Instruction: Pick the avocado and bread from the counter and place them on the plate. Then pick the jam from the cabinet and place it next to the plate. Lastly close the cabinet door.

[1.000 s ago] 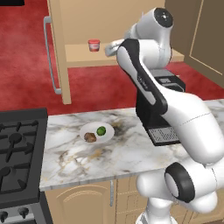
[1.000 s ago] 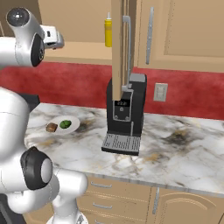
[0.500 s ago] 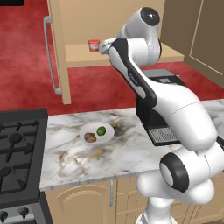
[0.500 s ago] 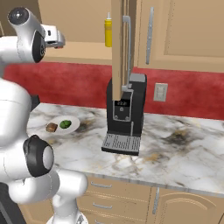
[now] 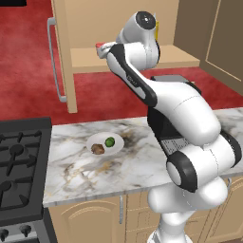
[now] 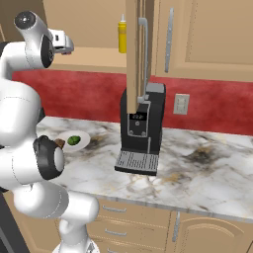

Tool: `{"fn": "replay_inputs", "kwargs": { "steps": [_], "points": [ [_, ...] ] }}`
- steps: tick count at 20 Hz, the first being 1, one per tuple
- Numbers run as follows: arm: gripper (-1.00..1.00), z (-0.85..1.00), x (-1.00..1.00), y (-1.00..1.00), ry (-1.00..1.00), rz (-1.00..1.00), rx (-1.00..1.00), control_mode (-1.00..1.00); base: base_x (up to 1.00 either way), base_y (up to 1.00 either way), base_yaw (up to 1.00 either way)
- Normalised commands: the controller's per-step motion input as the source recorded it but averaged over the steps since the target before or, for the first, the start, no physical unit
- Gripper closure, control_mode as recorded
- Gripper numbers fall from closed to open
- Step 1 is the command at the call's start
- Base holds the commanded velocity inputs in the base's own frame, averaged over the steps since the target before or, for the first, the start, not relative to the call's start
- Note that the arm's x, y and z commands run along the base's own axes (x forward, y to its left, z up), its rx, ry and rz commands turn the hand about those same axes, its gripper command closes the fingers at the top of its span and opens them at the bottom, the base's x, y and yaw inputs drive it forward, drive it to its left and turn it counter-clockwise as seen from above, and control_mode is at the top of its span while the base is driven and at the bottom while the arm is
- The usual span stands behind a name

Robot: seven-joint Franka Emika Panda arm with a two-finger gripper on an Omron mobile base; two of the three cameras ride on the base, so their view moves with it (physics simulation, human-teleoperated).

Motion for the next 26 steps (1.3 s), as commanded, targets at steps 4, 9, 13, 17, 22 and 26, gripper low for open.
{"fn": "replay_inputs", "kwargs": {
  "steps": [4,9,13,17,22,26],
  "points": [
    [-1.0,-0.01,0.47,0.0,0.0,0.0,0.0,-1.0,0.0,0.0,0.0],
    [-1.0,0.0,0.43,0.02,0.0,0.0,0.01,-1.0,0.0,0.0,0.0],
    [-1.0,0.0,0.45,0.11,0.02,0.0,0.0,-1.0,0.0,0.0,0.0],
    [-1.0,0.0,0.37,0.21,0.04,0.0,0.0,-1.0,0.0,0.0,0.0],
    [-1.0,0.0,0.44,0.12,0.01,0.0,0.0,-1.0,0.0,0.0,0.0],
    [-1.0,-0.16,0.44,0.04,0.0,0.0,0.0,-1.0,0.0,0.0,0.0]
  ]
}}
